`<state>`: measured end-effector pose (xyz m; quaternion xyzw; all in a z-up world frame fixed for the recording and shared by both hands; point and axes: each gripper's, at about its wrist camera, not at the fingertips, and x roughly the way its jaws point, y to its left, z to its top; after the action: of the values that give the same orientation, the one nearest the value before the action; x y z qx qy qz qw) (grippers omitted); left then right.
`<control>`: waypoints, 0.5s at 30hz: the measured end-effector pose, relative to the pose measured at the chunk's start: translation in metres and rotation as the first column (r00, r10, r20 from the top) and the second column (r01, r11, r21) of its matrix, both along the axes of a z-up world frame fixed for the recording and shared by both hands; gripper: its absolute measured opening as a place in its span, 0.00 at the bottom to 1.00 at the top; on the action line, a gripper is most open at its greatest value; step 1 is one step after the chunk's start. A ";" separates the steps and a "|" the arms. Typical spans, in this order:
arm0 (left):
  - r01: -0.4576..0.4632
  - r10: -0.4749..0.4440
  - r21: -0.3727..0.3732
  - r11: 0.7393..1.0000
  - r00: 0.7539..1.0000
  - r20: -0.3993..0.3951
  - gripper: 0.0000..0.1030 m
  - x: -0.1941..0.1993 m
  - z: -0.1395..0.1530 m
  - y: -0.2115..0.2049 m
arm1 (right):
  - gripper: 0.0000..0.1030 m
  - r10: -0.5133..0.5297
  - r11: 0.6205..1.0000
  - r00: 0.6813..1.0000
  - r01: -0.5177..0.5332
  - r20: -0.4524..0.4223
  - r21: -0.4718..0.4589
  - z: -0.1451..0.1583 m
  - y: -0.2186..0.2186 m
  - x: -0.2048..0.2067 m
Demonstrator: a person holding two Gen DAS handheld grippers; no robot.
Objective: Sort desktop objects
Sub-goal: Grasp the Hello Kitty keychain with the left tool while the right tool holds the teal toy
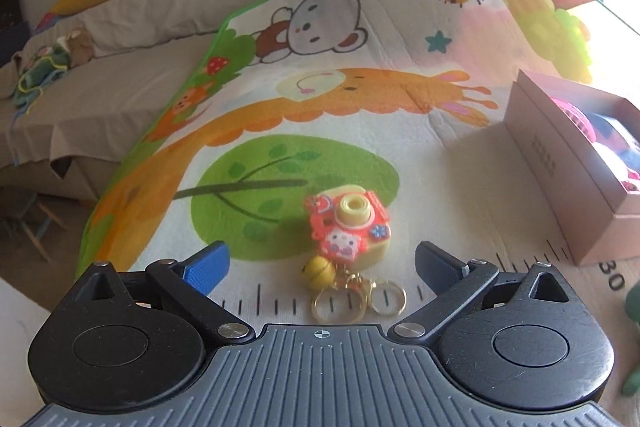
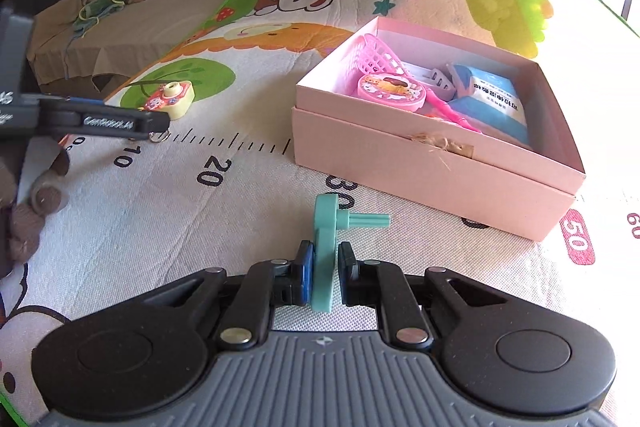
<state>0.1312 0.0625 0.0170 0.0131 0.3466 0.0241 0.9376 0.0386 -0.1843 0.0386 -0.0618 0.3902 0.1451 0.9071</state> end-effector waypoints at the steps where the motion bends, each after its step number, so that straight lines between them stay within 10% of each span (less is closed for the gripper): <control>1: 0.001 -0.001 0.000 1.000 1.000 -0.002 0.99 0.007 0.000 -0.002 | 0.16 -0.003 1.000 1.000 0.003 0.007 0.003 0.001 -0.002 -0.002; 5: 0.003 -0.003 0.042 0.999 1.000 -0.004 0.93 0.021 -0.004 -0.011 | 0.41 -0.029 1.000 0.999 0.029 0.041 0.010 0.004 -0.010 -0.007; 10: 0.036 -0.035 0.039 0.999 0.999 -0.022 0.52 0.020 -0.007 -0.016 | 0.48 -0.061 0.998 0.997 0.059 0.043 0.032 0.001 -0.020 -0.010; 15: 0.105 -0.103 0.051 0.993 0.994 -0.028 0.50 -0.002 -0.005 -0.026 | 0.55 -0.086 0.995 0.995 0.084 0.050 0.046 -0.001 -0.027 -0.015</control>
<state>0.1289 0.0364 0.0123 0.0561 0.3563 -0.0159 0.9326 0.0234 -0.2111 0.0376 -0.0291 0.3655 0.1130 0.9235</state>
